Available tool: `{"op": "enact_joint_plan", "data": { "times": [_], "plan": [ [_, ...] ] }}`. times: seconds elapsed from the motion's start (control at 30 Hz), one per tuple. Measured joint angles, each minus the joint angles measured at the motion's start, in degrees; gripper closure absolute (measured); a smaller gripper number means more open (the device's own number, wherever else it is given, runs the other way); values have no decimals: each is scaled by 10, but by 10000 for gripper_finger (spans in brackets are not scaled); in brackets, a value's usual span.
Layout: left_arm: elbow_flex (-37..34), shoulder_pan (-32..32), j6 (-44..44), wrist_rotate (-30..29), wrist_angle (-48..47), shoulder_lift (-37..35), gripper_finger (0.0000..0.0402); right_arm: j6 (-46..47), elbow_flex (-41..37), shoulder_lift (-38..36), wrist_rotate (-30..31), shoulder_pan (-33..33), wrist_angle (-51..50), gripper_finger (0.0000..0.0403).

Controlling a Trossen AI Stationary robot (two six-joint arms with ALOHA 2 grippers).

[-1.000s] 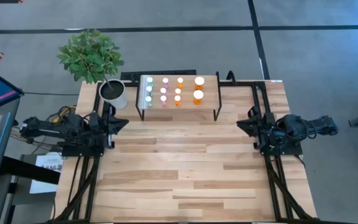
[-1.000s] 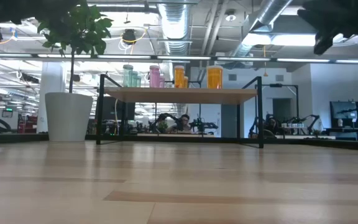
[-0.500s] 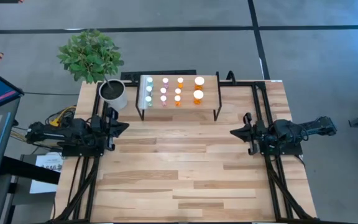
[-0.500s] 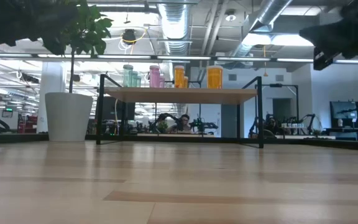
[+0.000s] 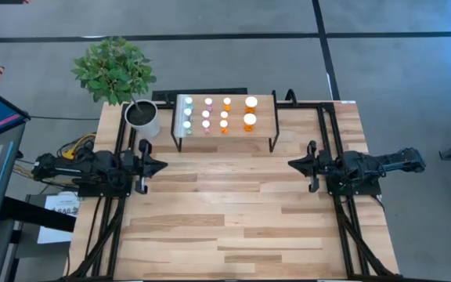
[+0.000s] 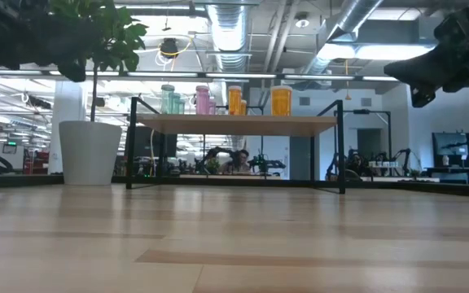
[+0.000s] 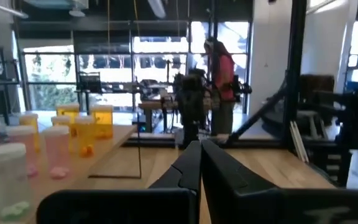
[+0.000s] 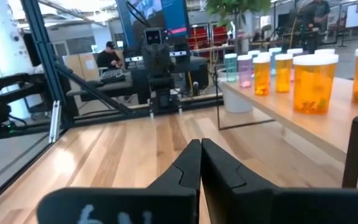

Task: Pick and place medicine bottles onto shelf by color
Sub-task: Return to Home Position

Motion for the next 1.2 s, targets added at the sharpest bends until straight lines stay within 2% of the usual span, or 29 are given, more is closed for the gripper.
{"op": "enact_joint_plan", "data": {
  "times": [0.2, 0.43, 0.57, 1.2],
  "plan": [
    [0, 0, -18, 3, -18, 0, 401, -1, 0, 1, 0, 0, -2, 370],
    [-1, 0, -18, 54, -44, 0, 401, -1, 0, 1, 0, 0, -3, 371],
    [-1, 0, -19, 34, -96, 0, 401, -1, 0, 1, 0, 0, -3, 369],
    [3, 0, -43, 32, -107, 3, 401, -1, -1, 1, 0, 0, -3, 371]
  ]
}}
